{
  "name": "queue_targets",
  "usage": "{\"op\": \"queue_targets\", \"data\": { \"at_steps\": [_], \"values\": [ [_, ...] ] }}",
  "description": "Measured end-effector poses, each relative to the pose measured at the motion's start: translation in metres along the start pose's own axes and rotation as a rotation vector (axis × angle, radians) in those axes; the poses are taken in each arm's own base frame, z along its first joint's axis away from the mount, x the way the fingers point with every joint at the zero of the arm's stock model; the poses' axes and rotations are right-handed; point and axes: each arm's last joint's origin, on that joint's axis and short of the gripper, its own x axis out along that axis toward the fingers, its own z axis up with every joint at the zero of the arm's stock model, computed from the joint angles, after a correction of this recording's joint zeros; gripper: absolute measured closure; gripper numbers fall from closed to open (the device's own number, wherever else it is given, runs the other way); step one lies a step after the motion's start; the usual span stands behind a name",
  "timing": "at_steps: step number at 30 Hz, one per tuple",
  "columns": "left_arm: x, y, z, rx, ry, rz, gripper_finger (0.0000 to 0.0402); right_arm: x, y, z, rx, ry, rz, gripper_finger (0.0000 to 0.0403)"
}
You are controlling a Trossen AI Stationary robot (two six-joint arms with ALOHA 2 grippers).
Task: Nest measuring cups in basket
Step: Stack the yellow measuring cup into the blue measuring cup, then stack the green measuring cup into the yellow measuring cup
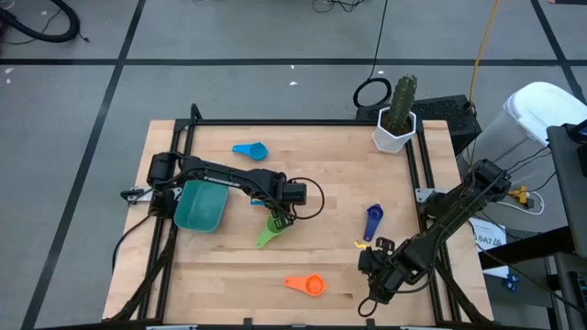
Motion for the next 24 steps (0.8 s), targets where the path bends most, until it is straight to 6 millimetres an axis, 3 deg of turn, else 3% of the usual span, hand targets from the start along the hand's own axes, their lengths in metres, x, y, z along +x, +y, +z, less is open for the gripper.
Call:
{"op": "queue_targets", "data": {
  "at_steps": [16, 24],
  "values": [
    [-0.029, 0.005, -0.005, -0.013, -0.041, -0.014, 0.0259, 0.000, -0.002, 0.000, -0.014, -0.009, -0.029, 0.0227],
    [-0.029, 0.005, -0.005, -0.009, -0.042, -0.015, 0.0324, 0.000, -0.002, 0.000, -0.011, -0.008, -0.030, 0.0227]
  ]
}}
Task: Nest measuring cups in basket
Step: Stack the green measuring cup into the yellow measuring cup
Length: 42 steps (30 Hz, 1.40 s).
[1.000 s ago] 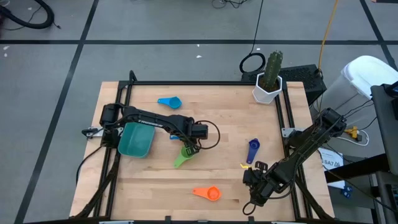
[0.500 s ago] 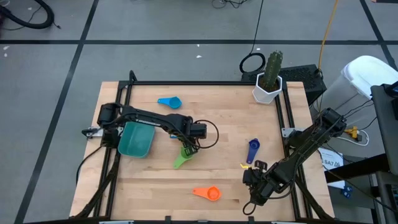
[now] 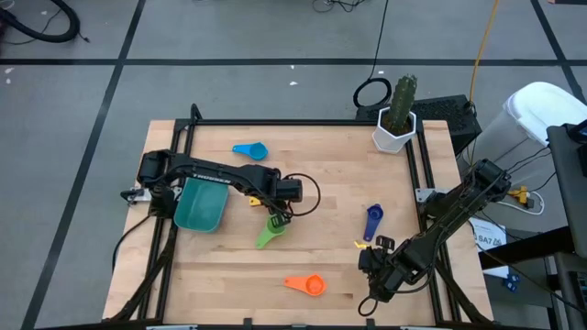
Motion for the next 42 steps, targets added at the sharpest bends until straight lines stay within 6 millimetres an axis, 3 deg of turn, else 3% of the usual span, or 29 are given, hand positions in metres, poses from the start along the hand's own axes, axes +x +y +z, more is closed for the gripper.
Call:
{"op": "queue_targets", "data": {
  "at_steps": [5, 11, 17, 29, 34, 42],
  "values": [
    [0.000, 0.000, 0.001, -0.001, -0.008, -0.003, 0.0355, 0.000, 0.000, 0.000, 0.001, 0.000, 0.000, 0.0227],
    [-0.001, -0.006, -0.001, -0.030, 0.009, -0.049, 0.0362, 0.000, 0.000, 0.000, -0.001, -0.001, -0.004, 0.0227],
    [-0.003, -0.027, -0.010, -0.145, 0.063, -0.141, 0.0362, 0.000, 0.000, 0.000, -0.035, -0.002, -0.006, 0.0227],
    [-0.004, -0.065, -0.029, -0.222, 0.056, -0.108, 0.0360, 0.000, -0.002, 0.001, -0.154, -0.017, -0.031, 0.0227],
    [-0.003, -0.075, -0.032, -0.206, 0.027, -0.101, 0.0325, 0.000, -0.003, 0.001, -0.165, -0.029, -0.051, 0.0227],
    [0.002, -0.082, -0.033, -0.199, 0.023, -0.115, 0.0215, 0.006, -0.009, -0.003, -0.127, -0.011, -0.074, 0.0227]
  ]
}}
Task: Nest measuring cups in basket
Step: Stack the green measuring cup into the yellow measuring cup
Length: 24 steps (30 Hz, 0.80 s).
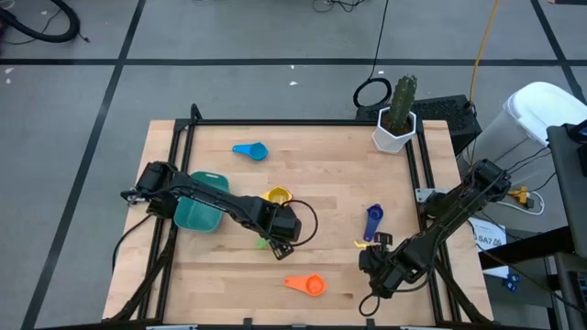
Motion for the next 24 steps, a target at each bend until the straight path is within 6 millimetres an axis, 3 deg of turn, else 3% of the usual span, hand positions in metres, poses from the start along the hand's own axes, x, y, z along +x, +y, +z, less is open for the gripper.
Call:
{"op": "queue_targets", "data": {
  "at_steps": [5, 14, 18, 21, 24],
  "values": [
    [0.005, -0.001, -0.001, -0.011, 0.007, 0.012, 0.0181, 0.007, -0.004, -0.007, 0.051, 0.021, -0.018, 0.0227],
    [0.043, -0.001, -0.003, 0.010, 0.078, 0.085, 0.0179, 0.012, 0.000, -0.019, 0.083, 0.041, 0.009, 0.0227],
    [0.049, -0.001, -0.003, 0.046, 0.080, 0.112, 0.0180, 0.012, 0.001, -0.021, 0.094, 0.043, 0.011, 0.0227],
    [0.049, 0.000, -0.004, 0.098, 0.086, 0.116, 0.0206, 0.011, 0.001, -0.021, 0.094, 0.043, 0.012, 0.0227],
    [0.047, 0.001, -0.005, 0.132, 0.097, 0.119, 0.0278, 0.011, 0.001, -0.021, 0.094, 0.043, 0.012, 0.0227]
  ]
}}
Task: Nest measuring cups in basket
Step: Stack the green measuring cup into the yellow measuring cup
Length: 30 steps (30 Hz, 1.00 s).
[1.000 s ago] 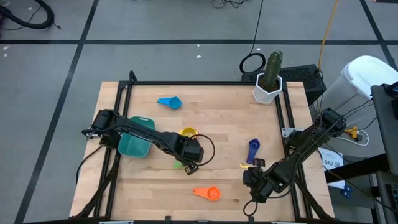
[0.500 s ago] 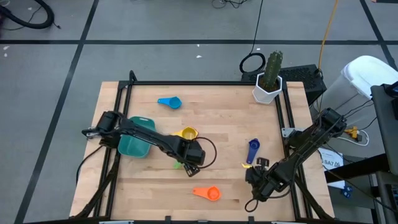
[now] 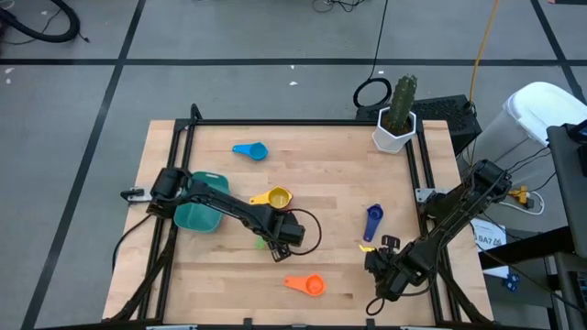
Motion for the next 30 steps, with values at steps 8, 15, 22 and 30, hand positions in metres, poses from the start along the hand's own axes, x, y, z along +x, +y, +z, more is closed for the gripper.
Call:
{"op": "queue_targets", "data": {
  "at_steps": [8, 15, 22, 30],
  "values": [
    [-0.013, -0.001, -0.008, 0.081, 0.044, -0.035, 0.0386, 0.000, 0.000, 0.000, -0.002, 0.000, 0.000, 0.0227],
    [-0.060, 0.006, -0.013, 0.128, -0.087, -0.057, 0.0387, 0.000, 0.000, 0.000, -0.003, 0.000, 0.000, 0.0227],
    [-0.105, 0.025, -0.019, 0.443, -0.270, 0.112, 0.0388, 0.000, 0.000, 0.001, -0.020, -0.003, 0.006, 0.0227],
    [-0.097, 0.047, -0.004, 0.775, -0.201, 0.175, 0.0389, 0.000, 0.001, 0.000, 0.011, 0.006, 0.012, 0.0227]
  ]
}}
